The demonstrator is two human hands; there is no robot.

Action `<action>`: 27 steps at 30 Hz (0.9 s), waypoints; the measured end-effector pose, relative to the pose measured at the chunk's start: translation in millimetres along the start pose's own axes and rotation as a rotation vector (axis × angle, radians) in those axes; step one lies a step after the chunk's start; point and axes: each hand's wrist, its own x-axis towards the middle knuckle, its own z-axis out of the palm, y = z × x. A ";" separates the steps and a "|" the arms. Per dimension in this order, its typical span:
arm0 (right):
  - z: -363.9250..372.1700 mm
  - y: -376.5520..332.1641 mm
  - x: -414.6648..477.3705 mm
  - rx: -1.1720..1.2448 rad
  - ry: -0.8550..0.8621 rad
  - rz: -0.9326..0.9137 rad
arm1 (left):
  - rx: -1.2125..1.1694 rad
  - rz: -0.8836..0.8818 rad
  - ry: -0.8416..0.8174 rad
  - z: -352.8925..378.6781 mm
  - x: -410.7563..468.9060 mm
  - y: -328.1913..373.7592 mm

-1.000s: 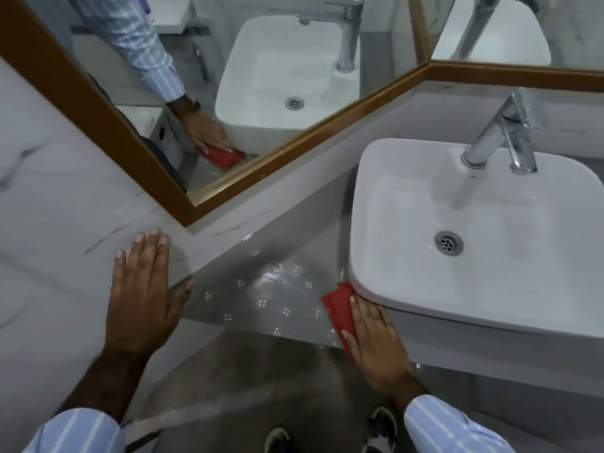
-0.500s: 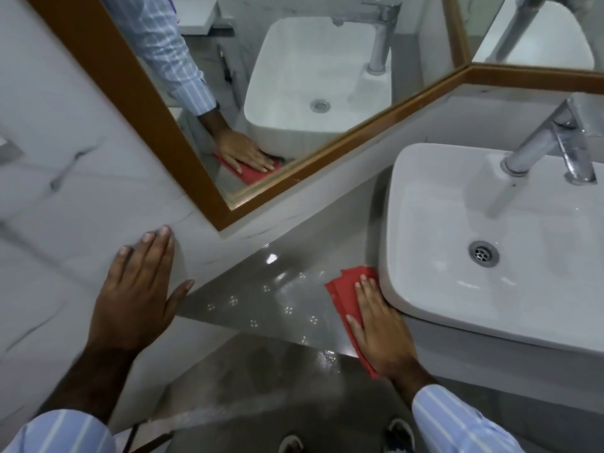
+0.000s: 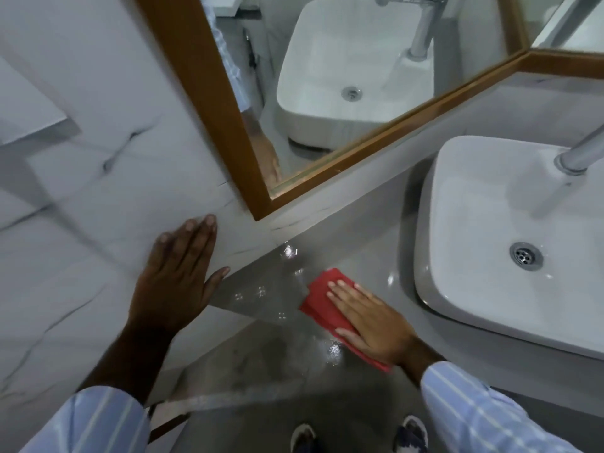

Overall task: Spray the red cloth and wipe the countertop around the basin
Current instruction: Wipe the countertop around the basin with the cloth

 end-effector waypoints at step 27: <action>-1.2 -101.3 147.2 0.046 -0.020 -0.160 | -0.001 -0.007 0.063 12.1 -0.9 1.1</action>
